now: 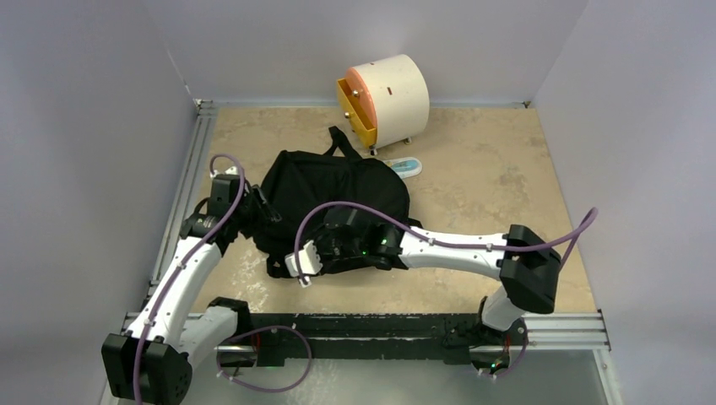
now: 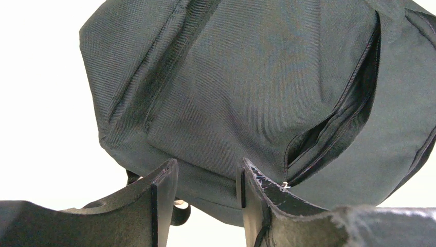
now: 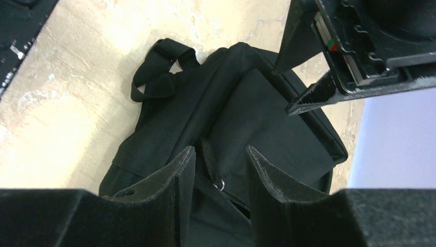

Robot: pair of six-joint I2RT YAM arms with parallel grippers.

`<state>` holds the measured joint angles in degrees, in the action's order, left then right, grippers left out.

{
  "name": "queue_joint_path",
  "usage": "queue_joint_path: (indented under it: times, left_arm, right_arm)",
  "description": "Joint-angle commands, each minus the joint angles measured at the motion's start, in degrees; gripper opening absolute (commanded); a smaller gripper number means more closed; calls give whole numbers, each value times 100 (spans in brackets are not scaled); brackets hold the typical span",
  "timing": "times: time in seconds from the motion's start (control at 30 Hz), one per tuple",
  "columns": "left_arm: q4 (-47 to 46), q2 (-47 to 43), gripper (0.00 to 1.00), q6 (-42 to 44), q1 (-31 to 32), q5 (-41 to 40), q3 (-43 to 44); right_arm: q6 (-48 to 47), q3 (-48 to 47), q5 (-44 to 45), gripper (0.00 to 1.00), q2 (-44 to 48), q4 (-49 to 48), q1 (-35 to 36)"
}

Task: Pack the student bag
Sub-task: Zip the student bag at the center of the board.

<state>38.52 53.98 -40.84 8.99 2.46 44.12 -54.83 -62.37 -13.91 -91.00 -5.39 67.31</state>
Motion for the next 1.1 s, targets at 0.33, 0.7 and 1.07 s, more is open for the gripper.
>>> queue_joint_path:
  times: [0.33, 0.7, 1.07]
  left_arm:
    - [-135, 36, 45, 239, -100, 149, 62]
    - [-177, 51, 45, 285, -117, 185, 53]
    - [-170, 25, 45, 278, -117, 185, 44]
  right_arm:
    - [-543, -695, 427, 40, -673, 425, 127]
    - [-388, -960, 678, 35, -1138, 674, 127]
    - [-160, -983, 1121, 35, -1248, 567, 107]
